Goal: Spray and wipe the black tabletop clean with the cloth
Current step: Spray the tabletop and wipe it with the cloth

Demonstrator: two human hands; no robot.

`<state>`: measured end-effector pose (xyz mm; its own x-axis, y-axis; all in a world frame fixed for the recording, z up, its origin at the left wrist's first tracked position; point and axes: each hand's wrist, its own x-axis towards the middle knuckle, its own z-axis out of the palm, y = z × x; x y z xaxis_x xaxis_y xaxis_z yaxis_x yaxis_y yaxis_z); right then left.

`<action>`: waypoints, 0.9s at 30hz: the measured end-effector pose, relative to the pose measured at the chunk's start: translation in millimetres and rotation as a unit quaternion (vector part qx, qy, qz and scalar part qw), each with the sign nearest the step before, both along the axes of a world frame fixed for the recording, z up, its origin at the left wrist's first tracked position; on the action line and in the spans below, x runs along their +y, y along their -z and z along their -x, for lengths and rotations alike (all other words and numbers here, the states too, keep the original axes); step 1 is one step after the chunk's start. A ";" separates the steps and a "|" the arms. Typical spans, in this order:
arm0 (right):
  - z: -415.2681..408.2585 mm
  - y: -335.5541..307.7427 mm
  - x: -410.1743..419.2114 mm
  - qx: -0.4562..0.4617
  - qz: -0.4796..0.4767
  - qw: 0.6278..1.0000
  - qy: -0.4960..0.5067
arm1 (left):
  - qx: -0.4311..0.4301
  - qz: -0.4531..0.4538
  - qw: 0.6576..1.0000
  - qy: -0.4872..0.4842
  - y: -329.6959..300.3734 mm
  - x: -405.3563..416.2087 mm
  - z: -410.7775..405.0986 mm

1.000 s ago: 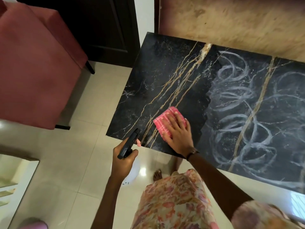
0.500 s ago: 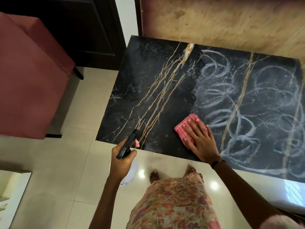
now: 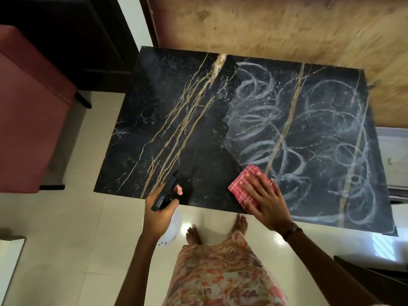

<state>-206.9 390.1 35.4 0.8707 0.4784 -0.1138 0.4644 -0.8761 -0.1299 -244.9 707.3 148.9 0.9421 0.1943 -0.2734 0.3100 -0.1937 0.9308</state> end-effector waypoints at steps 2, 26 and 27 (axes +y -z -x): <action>-24.9 -1.9 10.4 0.010 -0.018 0.997 0.072 | 0.006 0.000 1.000 -0.011 -1.3 -11.9 -1.2; -48.1 0.3 -1.9 0.038 -0.052 0.995 -0.076 | 0.008 -0.020 0.998 -0.056 -6.2 -118.1 -45.0; -37.0 0.3 -16.0 0.039 -0.050 0.992 -0.110 | 0.003 -0.016 0.998 -0.057 -5.3 -119.0 -46.7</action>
<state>-169.8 374.1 35.1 0.7349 0.6678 -0.1185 0.6276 -0.7358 -0.2546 -198.3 588.3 154.2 0.9121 0.3082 -0.2703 0.3366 -0.1866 0.9230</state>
